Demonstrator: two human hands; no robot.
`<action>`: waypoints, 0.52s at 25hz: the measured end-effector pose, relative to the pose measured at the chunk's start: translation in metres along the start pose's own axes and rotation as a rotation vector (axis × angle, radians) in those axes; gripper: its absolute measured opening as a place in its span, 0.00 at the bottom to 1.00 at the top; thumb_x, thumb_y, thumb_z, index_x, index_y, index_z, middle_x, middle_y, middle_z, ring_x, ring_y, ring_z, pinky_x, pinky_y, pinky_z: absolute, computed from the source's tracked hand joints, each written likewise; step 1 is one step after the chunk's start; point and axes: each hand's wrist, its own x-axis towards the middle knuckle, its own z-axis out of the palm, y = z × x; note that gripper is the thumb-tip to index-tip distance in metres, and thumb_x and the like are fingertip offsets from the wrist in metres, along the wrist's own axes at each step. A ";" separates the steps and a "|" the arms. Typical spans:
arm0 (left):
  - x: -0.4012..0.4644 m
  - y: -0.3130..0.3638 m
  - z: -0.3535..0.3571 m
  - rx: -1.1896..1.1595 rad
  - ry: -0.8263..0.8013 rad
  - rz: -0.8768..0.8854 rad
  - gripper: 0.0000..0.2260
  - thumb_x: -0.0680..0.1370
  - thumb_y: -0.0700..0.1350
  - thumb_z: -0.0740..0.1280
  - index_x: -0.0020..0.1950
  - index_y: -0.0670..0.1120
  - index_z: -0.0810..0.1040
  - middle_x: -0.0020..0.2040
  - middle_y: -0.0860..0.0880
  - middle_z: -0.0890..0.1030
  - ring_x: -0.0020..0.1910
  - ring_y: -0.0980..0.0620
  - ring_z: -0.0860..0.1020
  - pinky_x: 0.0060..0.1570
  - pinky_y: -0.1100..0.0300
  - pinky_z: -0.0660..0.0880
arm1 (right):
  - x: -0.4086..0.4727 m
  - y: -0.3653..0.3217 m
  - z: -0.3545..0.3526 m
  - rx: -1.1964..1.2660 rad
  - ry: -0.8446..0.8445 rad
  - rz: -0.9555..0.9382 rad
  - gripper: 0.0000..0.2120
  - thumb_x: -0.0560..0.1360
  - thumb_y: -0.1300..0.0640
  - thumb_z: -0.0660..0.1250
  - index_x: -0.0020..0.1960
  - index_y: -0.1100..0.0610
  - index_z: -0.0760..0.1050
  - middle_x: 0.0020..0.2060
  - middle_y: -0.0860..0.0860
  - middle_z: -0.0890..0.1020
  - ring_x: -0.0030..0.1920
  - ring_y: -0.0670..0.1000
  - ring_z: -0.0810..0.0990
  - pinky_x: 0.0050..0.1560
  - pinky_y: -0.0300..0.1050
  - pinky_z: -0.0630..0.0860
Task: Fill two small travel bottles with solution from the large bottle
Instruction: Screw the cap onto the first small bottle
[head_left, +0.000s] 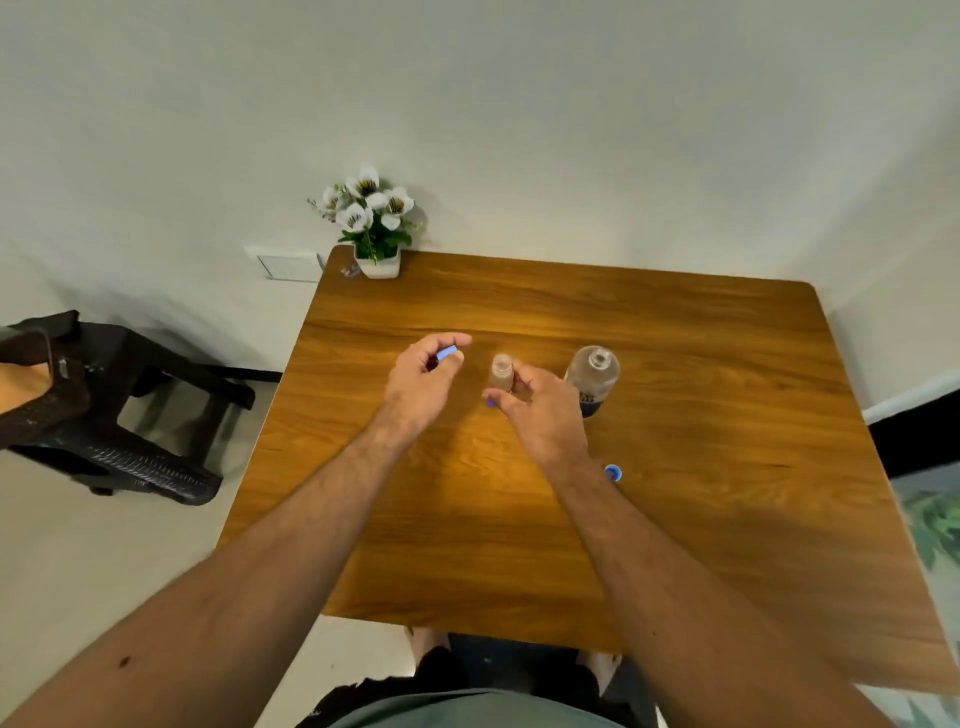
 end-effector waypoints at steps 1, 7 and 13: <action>0.001 0.017 0.000 -0.053 0.019 0.049 0.09 0.79 0.45 0.68 0.54 0.59 0.83 0.55 0.52 0.82 0.52 0.53 0.79 0.59 0.45 0.79 | 0.006 -0.010 -0.013 -0.016 0.033 -0.036 0.24 0.72 0.46 0.76 0.65 0.53 0.80 0.52 0.49 0.84 0.51 0.48 0.81 0.57 0.50 0.79; -0.003 0.121 0.008 -0.312 0.089 0.286 0.11 0.73 0.40 0.77 0.54 0.48 0.82 0.47 0.50 0.84 0.47 0.56 0.81 0.51 0.62 0.80 | 0.029 -0.064 -0.076 0.005 0.146 -0.224 0.15 0.74 0.45 0.73 0.55 0.52 0.82 0.40 0.49 0.82 0.39 0.48 0.79 0.42 0.50 0.78; -0.006 0.191 0.013 -0.338 0.104 0.450 0.13 0.71 0.37 0.77 0.54 0.45 0.82 0.43 0.50 0.84 0.44 0.56 0.83 0.49 0.61 0.81 | 0.032 -0.106 -0.127 0.061 0.204 -0.298 0.15 0.75 0.46 0.73 0.58 0.51 0.82 0.42 0.48 0.82 0.41 0.46 0.80 0.44 0.42 0.76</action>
